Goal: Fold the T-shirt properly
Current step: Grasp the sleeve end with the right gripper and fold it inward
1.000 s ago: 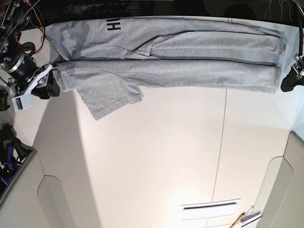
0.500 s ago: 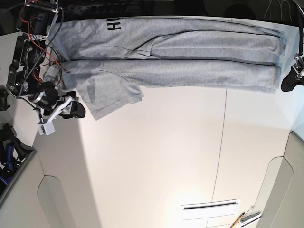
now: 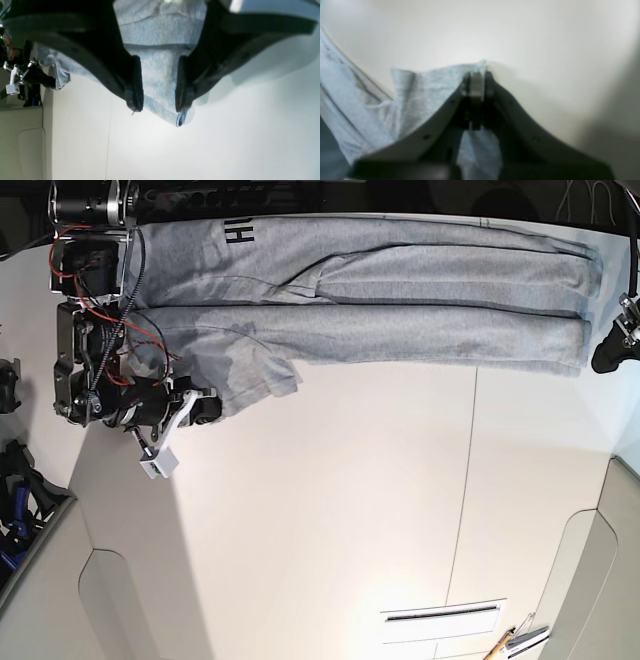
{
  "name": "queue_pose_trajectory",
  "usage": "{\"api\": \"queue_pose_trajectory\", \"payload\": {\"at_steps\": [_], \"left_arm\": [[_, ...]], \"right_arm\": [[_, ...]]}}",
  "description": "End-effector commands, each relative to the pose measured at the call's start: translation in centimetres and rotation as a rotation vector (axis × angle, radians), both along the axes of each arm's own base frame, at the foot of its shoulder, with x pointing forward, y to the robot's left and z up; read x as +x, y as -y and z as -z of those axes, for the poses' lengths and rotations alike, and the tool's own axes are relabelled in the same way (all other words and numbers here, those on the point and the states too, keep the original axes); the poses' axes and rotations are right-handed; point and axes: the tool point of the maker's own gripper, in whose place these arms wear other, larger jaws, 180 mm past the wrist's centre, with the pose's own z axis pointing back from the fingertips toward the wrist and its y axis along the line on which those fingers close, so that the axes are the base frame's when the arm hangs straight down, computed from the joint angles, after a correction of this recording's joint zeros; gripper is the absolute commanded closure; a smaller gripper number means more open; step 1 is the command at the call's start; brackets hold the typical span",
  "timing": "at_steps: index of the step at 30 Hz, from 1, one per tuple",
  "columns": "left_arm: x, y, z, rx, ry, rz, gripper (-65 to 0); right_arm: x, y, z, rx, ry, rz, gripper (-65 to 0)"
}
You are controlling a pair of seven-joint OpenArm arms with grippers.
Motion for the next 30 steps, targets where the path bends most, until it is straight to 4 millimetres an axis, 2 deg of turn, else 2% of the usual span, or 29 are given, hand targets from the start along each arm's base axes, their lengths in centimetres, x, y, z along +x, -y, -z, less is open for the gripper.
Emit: {"api": "queue_pose_trajectory", "payload": {"at_steps": [1, 4, 6, 9, 12, 16, 21, 24, 28, 29, 30], "left_arm": [[0.9, -1.0, -1.9, 0.028, 0.050, 0.001, -24.9], [0.9, -1.0, -1.9, 0.030, 0.047, 0.002, -24.9], [0.9, -1.0, -1.9, 0.031, 0.047, 0.002, -24.9], [0.9, -1.0, -1.9, 0.030, 0.047, 0.002, -24.9], [0.9, -1.0, -1.9, 0.030, 0.047, 0.002, -24.9], [0.9, -1.0, -1.9, 0.030, 0.048, 0.001, -24.9], [0.9, -1.0, -1.9, 0.030, 0.048, 0.001, -24.9], [0.9, -1.0, -1.9, 0.029, 0.048, 0.001, -24.9], [0.9, -1.0, -1.9, 0.028, 0.050, 0.001, -24.9], [0.9, -1.0, -1.9, 0.028, 0.051, 0.000, -24.9], [1.0, -1.0, -2.0, 0.028, 0.054, -0.002, -25.0]], "right_arm": [[1.2, 0.1, -2.1, 0.008, 0.073, -0.003, 0.0], [0.8, -0.5, -4.6, -0.021, 0.165, -0.038, 0.0], [-0.4, -1.6, -6.3, -0.028, 0.226, -0.064, 0.0], [-3.2, -4.0, -8.2, -0.008, 0.293, -0.095, 0.0], [-6.7, -6.3, -9.3, 0.038, 0.316, -0.100, 0.0], [-11.5, -8.2, -9.7, 0.099, 0.283, -0.094, 0.0], [-16.3, -8.8, -9.1, 0.133, 0.201, -0.093, 0.0], [-18.0, -8.9, -8.4, 0.145, 0.151, -0.090, 0.0], [-18.6, -8.9, -8.2, 0.150, 0.134, -0.089, 0.0], [-18.5, -8.9, -8.2, 0.151, 0.135, -0.089, -6.6], [-18.4, -8.9, -8.3, 0.155, 0.141, -0.085, -16.5]]}}
